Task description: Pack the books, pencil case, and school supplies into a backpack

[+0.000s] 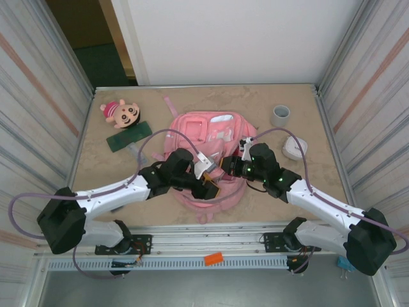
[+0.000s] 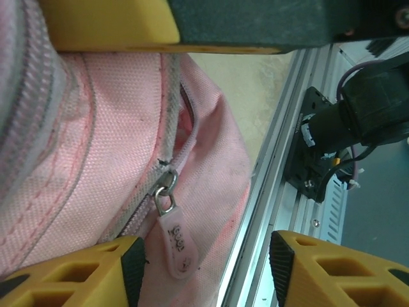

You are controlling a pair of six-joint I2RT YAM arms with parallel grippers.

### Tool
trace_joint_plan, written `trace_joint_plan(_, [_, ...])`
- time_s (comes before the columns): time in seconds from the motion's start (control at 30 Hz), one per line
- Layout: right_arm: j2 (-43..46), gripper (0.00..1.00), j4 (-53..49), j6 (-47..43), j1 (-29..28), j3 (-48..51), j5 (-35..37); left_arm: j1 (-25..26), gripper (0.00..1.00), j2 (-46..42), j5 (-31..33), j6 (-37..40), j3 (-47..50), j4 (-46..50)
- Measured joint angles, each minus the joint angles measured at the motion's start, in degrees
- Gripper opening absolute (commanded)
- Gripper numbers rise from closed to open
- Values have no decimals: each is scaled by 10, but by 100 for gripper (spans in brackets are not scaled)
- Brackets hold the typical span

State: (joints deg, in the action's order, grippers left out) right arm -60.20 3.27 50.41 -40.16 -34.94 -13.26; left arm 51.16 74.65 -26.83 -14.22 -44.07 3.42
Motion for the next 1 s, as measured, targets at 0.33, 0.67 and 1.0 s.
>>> trace_joint_plan(0.33, [0, 2, 0, -1, 0, 0, 0, 12, 30, 24, 52, -8, -35, 46])
trace_joint_plan(0.67, [10, 1, -4, -1, 1, 3, 0, 11, 3, 3, 87, -10, -23, 54])
trace_joint_plan(1.0, [34, 1, -4, 4, 90, 14, -68, -60, 0, -102, 90, -10, 67, 58])
